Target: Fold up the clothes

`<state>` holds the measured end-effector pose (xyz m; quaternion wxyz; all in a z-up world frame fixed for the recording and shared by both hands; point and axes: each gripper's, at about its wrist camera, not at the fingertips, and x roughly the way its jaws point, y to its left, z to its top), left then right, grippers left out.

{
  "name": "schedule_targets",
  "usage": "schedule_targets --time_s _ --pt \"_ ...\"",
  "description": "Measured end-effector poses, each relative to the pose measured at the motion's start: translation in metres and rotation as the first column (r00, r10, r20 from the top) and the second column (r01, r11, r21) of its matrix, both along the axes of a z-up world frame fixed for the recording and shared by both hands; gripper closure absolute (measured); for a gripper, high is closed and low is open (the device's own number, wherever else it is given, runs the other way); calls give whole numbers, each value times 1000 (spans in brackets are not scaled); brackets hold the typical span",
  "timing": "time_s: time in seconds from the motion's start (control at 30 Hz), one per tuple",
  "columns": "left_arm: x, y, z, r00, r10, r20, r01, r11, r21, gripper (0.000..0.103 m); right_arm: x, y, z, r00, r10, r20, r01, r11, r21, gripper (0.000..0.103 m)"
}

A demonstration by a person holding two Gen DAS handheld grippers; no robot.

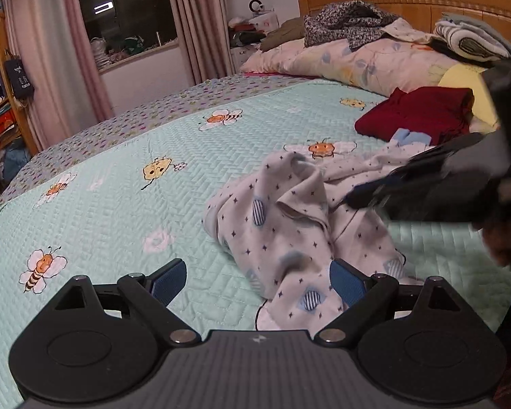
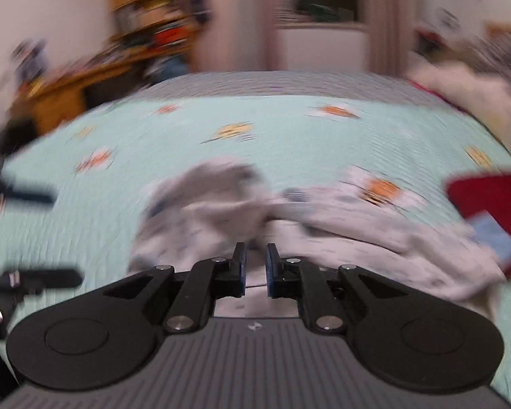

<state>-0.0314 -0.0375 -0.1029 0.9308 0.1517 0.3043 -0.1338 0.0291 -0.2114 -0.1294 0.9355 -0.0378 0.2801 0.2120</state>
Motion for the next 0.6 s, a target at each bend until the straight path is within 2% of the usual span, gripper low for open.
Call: schedule_targets --time_s 0.1,0.23,0.27,0.3,0.37,0.4,0.6 --pt "-4 1 -3 1000 6 -10 -6 1000 23 11 -6 24 -17 995 91 29 -85 982 -169 89" --pt "-5 5 -5 999 15 -31 -15 1000 22 11 -13 40 -26 983 178 47 -156 941 -302 86" --pt "-5 5 -5 999 15 -33 -15 1000 22 11 -14 42 -27 980 191 49 -164 929 -332 81" --pt "-5 5 -4 999 15 -31 -14 1000 22 11 -16 43 -27 978 204 51 -173 917 -361 71" --pt "-5 6 -3 999 11 -33 -11 1000 16 11 -15 41 -29 975 214 63 -175 910 -377 55" --pt "-5 5 -4 999 10 -34 -10 1000 14 11 -15 40 -30 973 219 70 -177 907 -382 52" --pt "-5 2 -8 999 8 -41 -6 999 32 11 -10 48 -32 964 233 124 -164 896 -413 55"
